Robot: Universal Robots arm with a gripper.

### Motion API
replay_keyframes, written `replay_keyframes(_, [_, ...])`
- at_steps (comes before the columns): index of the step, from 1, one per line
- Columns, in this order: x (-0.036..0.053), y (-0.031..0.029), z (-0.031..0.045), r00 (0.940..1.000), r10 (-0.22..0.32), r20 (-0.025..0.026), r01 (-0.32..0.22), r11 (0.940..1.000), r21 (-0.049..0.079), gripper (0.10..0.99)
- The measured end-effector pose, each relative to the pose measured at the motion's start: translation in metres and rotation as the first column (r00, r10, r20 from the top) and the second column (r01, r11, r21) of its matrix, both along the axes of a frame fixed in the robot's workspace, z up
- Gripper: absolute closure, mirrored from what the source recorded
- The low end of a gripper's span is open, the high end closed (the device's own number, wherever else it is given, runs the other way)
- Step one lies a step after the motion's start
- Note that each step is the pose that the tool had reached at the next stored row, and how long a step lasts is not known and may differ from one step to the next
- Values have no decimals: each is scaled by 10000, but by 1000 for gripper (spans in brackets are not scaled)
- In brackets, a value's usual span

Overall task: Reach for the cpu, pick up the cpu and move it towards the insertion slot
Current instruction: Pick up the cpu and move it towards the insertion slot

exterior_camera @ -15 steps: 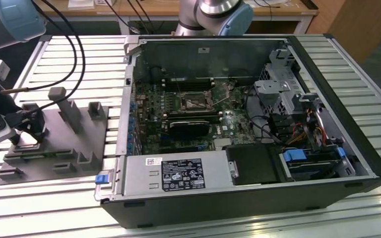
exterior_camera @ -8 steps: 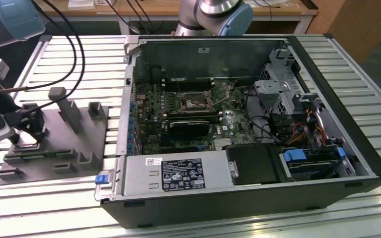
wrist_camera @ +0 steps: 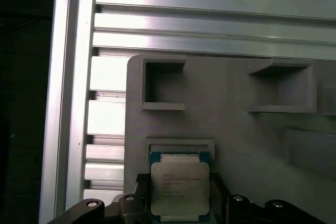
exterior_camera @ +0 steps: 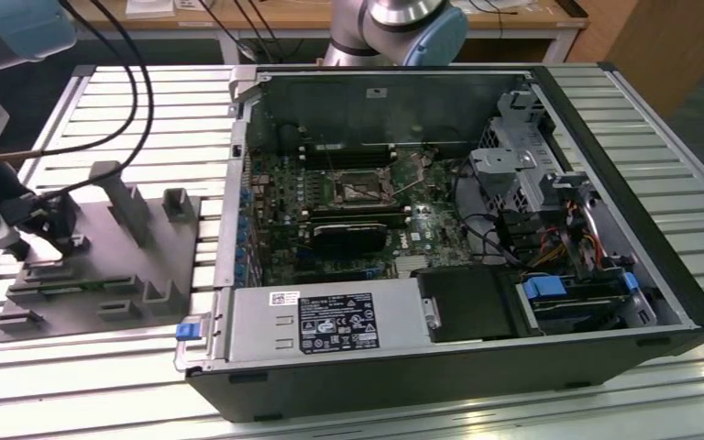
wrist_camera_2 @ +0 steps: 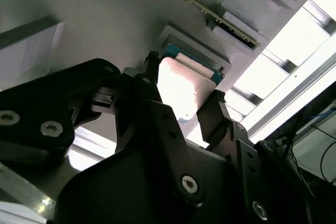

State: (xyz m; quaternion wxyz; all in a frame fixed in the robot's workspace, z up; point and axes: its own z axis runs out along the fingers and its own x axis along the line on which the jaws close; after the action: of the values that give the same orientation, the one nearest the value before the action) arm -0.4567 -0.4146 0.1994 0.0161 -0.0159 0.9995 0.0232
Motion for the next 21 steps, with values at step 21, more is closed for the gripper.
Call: replay_keyframes(21, [0, 0, 424, 10000, 0, 2, 0, 10000, 1, 545])
